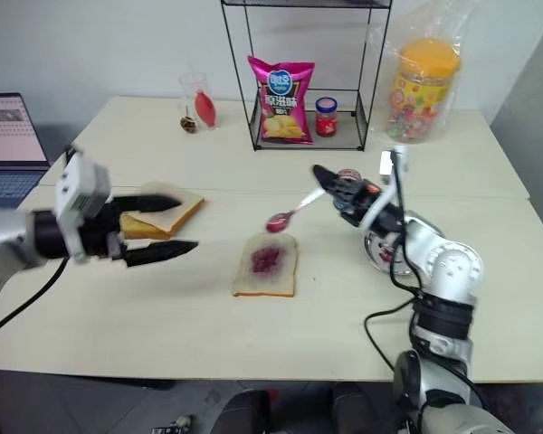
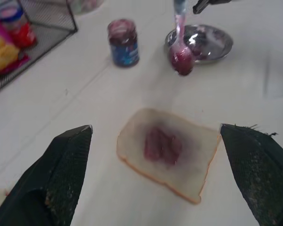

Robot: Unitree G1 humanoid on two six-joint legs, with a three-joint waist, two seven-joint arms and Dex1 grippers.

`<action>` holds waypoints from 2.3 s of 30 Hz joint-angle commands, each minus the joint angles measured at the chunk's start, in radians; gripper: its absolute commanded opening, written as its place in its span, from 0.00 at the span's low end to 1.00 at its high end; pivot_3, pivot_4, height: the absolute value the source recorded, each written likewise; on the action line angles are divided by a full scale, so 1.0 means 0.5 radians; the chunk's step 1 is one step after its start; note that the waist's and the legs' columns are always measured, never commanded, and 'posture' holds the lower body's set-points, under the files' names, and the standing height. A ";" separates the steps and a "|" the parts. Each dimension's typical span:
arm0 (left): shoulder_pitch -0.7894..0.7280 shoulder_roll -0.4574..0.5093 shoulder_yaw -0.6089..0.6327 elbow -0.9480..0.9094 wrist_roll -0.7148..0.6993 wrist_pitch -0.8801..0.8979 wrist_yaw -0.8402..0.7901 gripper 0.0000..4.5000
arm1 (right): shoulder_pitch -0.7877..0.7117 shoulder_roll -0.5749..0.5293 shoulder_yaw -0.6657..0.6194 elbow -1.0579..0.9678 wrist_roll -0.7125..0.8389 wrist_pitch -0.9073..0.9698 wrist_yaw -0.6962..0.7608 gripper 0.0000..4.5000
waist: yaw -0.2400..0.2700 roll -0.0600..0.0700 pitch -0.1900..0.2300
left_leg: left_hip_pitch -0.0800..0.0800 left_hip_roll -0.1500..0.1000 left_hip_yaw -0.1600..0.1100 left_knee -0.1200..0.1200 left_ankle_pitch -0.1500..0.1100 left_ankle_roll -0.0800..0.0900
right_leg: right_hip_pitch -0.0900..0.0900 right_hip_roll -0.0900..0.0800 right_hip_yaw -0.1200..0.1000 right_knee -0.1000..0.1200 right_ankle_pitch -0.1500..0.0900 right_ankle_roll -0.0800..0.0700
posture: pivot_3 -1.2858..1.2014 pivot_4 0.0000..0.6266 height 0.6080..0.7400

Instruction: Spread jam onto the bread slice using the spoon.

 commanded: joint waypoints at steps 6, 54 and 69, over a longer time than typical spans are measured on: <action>-0.480 -0.471 -0.638 0.269 0.330 -0.287 -0.225 1.00 | 0.414 -0.383 -0.267 -0.177 -0.144 -0.276 -0.174 0.00 | 0.015 0.000 0.000 | 0.000 0.001 -0.002 -0.003 0.000 0.000 | -0.001 0.002 -0.001 0.002 -0.001 -0.001 | 0.52 0.24 1.00; -0.511 -0.835 -0.727 0.645 0.654 -0.615 -0.279 1.00 | 0.342 -0.666 -0.184 1.029 -0.628 -0.948 0.314 0.99 | -0.036 0.001 0.000 | 0.014 0.000 0.001 -0.002 0.000 0.001 | 0.009 0.004 0.006 0.006 0.000 0.002 | 0.52 0.24 1.00; -0.501 -0.840 -0.717 0.633 0.655 -0.605 -0.277 1.00 | 0.376 -0.713 -0.022 0.995 -0.886 -1.142 0.410 0.99 | -0.036 0.001 0.000 | 0.015 0.000 0.001 -0.002 0.000 0.001 | 0.009 0.004 0.006 0.006 0.000 0.001 | 0.52 0.24 1.00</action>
